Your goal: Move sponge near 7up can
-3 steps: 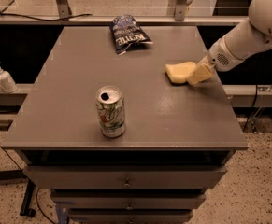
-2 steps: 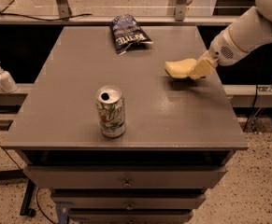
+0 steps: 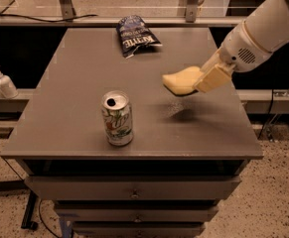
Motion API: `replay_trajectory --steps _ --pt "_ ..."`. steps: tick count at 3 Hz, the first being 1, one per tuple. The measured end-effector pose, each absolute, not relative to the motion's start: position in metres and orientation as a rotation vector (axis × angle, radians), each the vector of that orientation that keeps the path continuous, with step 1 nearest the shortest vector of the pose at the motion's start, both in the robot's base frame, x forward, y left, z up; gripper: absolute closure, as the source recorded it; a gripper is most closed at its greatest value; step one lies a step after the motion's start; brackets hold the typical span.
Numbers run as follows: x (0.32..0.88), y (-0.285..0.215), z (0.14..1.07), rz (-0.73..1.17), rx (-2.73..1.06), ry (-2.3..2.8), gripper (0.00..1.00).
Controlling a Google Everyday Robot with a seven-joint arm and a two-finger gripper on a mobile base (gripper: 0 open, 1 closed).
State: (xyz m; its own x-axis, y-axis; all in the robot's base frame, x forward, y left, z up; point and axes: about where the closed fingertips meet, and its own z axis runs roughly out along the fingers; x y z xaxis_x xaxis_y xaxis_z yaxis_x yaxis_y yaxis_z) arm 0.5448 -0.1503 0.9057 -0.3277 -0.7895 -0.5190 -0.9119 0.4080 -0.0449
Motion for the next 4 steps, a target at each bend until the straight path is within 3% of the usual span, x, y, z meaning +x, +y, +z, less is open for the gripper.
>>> replay_trajectory --steps 2,4 --pt "0.480 -0.100 0.883 0.301 -1.744 2.038 1.00" --pt "0.469 -0.064 0.857 0.260 -1.911 1.903 1.00"
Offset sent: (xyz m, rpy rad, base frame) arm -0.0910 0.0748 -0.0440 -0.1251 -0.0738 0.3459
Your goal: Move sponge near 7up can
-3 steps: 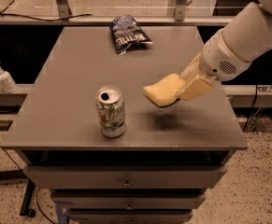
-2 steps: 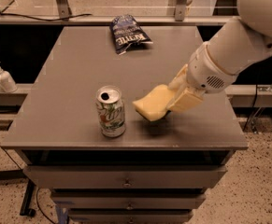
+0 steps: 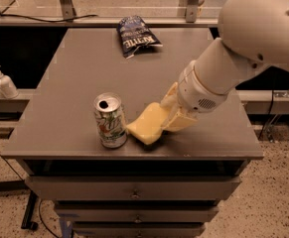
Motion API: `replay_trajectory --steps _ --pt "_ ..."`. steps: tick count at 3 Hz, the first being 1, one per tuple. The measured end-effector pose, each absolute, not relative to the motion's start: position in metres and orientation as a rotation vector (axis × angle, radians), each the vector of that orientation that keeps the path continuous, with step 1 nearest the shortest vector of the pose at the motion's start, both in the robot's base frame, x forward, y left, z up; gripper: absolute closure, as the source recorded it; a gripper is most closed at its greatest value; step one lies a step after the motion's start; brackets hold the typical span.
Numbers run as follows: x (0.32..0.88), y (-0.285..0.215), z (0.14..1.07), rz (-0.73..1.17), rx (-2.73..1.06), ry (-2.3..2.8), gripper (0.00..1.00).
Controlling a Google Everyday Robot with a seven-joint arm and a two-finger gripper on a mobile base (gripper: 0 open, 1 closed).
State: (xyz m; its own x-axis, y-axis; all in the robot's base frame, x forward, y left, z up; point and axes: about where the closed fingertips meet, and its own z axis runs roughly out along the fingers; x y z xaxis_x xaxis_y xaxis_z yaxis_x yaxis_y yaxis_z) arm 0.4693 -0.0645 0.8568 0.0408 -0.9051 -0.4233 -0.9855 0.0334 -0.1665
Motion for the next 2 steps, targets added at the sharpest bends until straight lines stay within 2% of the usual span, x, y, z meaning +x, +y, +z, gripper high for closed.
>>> replay_trajectory --steps 1,2 --pt "0.4744 -0.0662 0.8484 0.226 -1.929 1.887 0.82" --pt "0.4775 -0.0711 0.8447 0.199 -1.935 1.884 0.58"
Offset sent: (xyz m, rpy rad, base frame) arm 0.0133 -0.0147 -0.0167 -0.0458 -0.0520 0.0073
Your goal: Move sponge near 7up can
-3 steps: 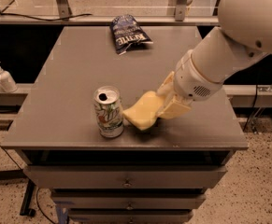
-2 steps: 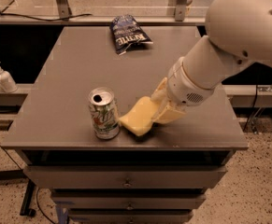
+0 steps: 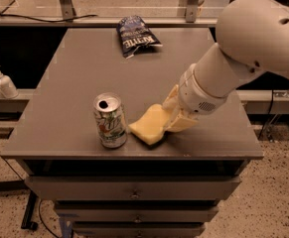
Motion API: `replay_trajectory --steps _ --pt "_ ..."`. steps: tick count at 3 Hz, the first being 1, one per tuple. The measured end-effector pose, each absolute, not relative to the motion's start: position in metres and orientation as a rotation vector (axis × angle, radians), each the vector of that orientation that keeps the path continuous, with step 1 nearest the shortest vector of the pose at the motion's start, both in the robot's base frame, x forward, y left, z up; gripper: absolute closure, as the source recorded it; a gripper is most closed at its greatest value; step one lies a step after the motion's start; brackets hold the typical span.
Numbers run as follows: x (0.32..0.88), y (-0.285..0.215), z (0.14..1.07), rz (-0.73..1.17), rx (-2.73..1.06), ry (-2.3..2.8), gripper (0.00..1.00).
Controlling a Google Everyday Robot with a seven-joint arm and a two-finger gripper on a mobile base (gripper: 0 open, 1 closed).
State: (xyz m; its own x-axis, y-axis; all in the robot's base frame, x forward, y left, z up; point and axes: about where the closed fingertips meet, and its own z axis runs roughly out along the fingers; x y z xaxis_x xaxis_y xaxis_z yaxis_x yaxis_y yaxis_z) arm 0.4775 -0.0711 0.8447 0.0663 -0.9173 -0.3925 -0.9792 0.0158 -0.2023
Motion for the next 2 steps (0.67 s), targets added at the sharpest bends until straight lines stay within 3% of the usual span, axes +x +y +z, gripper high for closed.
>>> replay_trajectory --steps 2 --pt "0.4760 -0.0717 0.8422 0.203 -1.948 1.891 0.12"
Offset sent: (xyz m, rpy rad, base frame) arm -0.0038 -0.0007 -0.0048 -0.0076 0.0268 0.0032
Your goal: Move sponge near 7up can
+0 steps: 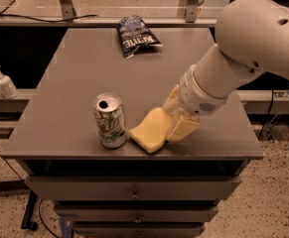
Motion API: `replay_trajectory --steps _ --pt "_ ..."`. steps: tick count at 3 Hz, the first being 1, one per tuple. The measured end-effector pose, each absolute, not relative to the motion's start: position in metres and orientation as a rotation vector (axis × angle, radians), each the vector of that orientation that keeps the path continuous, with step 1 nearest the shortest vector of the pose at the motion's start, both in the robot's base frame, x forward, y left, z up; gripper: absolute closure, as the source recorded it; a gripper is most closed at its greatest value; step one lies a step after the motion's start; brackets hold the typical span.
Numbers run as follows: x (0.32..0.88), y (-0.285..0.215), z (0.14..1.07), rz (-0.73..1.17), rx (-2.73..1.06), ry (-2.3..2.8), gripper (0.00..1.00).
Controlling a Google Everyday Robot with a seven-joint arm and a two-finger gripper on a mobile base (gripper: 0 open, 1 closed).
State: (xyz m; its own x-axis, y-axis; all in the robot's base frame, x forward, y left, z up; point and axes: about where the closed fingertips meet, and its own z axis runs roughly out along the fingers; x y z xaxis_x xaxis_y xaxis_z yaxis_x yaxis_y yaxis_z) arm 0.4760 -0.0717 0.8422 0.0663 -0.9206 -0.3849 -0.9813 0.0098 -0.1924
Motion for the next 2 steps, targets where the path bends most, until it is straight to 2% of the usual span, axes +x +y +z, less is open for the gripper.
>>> replay_trajectory --steps 1,2 --pt "0.4716 -0.0689 0.8402 0.218 -1.957 1.897 0.00" --pt "0.4764 -0.0767 0.8436 0.224 -1.926 1.930 0.00"
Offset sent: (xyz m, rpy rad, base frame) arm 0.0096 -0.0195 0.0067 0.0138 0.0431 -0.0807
